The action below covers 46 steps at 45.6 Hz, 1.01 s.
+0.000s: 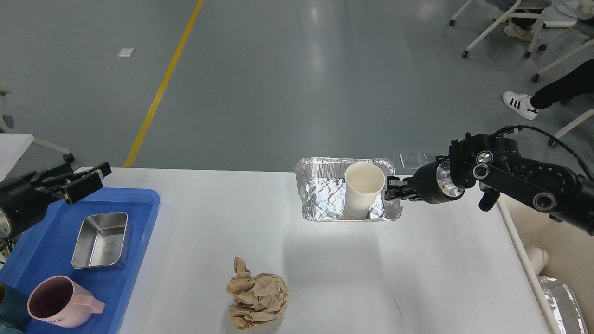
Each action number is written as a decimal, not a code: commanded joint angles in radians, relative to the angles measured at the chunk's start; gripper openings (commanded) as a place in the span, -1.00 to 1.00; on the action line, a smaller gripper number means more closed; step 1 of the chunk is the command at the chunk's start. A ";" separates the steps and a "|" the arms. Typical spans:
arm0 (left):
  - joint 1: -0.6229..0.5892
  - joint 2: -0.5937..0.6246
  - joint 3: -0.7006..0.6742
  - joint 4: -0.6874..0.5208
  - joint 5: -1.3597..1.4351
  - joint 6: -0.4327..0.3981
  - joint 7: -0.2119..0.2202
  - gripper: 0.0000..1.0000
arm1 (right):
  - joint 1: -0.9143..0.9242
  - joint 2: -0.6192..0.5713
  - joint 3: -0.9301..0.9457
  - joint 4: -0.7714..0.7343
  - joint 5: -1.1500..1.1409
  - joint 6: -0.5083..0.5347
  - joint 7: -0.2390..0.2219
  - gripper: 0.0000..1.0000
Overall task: Tidy desktop
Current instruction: 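Withdraw the left gripper and lower it toward the crumpled brown paper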
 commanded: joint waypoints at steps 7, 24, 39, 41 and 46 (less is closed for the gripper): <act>0.117 0.048 0.001 -0.025 -0.096 0.078 -0.005 0.94 | -0.008 -0.005 0.000 0.000 0.000 0.000 0.000 -1.00; 0.123 0.037 0.010 -0.101 -0.099 0.067 0.006 0.94 | -0.020 -0.006 0.002 0.000 0.000 -0.004 0.002 -1.00; 0.098 -0.230 0.021 -0.040 -0.088 -0.126 0.008 0.94 | -0.027 -0.012 0.000 0.001 0.000 -0.004 0.002 -1.00; 0.085 -0.277 0.022 -0.020 -0.085 -0.147 0.009 0.94 | -0.028 -0.015 0.002 0.001 0.000 -0.004 0.002 -1.00; 0.068 -0.376 0.022 0.043 -0.083 -0.216 0.008 0.94 | -0.033 -0.015 0.002 0.000 0.000 -0.006 0.002 -1.00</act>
